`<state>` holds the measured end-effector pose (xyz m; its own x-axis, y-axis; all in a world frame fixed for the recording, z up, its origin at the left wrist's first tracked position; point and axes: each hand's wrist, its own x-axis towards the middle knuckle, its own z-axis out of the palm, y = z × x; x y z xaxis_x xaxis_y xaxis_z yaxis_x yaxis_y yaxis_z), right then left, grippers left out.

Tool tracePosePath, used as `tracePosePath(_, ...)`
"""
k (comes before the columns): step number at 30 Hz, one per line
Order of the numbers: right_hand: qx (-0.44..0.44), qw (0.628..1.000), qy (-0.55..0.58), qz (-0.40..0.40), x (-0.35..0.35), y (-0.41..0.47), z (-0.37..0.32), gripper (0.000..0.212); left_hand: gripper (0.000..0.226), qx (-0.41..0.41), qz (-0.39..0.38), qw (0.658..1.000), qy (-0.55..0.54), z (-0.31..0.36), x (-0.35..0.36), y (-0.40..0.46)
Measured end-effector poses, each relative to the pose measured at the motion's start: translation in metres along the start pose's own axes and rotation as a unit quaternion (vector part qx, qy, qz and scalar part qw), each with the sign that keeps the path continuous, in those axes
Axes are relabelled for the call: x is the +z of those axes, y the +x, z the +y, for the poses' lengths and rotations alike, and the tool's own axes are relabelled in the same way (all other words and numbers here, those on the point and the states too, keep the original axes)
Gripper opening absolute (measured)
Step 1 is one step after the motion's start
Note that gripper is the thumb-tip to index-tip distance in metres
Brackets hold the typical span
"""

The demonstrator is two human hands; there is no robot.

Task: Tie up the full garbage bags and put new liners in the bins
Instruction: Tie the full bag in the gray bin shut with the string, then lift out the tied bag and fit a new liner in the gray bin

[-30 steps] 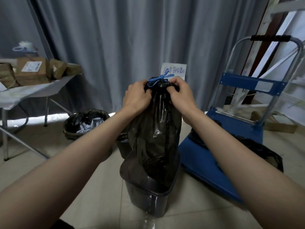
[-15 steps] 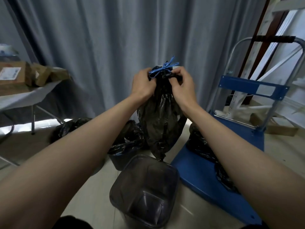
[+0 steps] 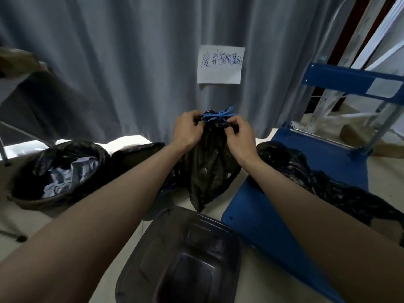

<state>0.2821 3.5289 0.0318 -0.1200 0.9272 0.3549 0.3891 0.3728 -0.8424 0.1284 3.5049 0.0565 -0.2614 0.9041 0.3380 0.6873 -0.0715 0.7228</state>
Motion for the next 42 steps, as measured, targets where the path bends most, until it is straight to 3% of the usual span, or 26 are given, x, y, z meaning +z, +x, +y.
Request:
tracePosePath(7, 0.084, 0.991, -0.077, -0.068, 0.026, -0.016, 0.063, 0.022, 0.03, 0.033, -0.023, 0.993, 0.109, -0.061, 0.046, -0.025)
tracePosePath(9, 0.1, 0.979, -0.117, -0.135, 0.028, -0.024, 0.075, 0.034, 0.042, 0.021, -0.087, 0.988, 0.129, -0.071, 0.058, -0.036)
tracePosePath(11, 0.111, 0.954, -0.172, -0.221, 0.025, -0.031, 0.083, 0.048, 0.062, -0.008, -0.202, 0.966, 0.162, -0.08, 0.069, -0.048)
tracePosePath(14, 0.136, 0.913, -0.24, -0.302, 0.014, -0.04, 0.087, 0.047, 0.076, -0.056, -0.316, 0.921, 0.222, -0.086, 0.079, -0.059)
tracePosePath(16, 0.14, 0.912, -0.243, -0.298, 0.005, -0.044, 0.087, 0.041, 0.073, -0.073, -0.31, 0.918, 0.236, -0.084, 0.079, -0.056)
tracePosePath(22, 0.124, 0.95, -0.21, -0.196, -0.029, -0.047, 0.073, 0.033, 0.056, -0.06, -0.173, 0.964, 0.195, -0.044, 0.074, -0.054)
tracePosePath(27, 0.13, 0.943, -0.253, -0.17, -0.072, -0.058, 0.07, 0.023, 0.045, 0.005, -0.119, 0.975, 0.185, 0.003, 0.098, -0.063)
tracePosePath(33, 0.159, 0.921, -0.34, -0.107, -0.141, -0.072, 0.098, 0.019, 0.048, 0.089, -0.196, 0.961, 0.176, 0.062, 0.167, -0.081)
tracePosePath(37, 0.186, 0.882, -0.418, -0.112, -0.194, -0.081, 0.129, 0.026, 0.035, 0.098, -0.272, 0.938, 0.192, 0.083, 0.219, -0.09)
tracePosePath(42, 0.253, 0.843, -0.44, -0.179, -0.237, -0.096, 0.168, 0.026, 0.04, 0.124, -0.382, 0.868, 0.291, 0.084, 0.274, -0.103)
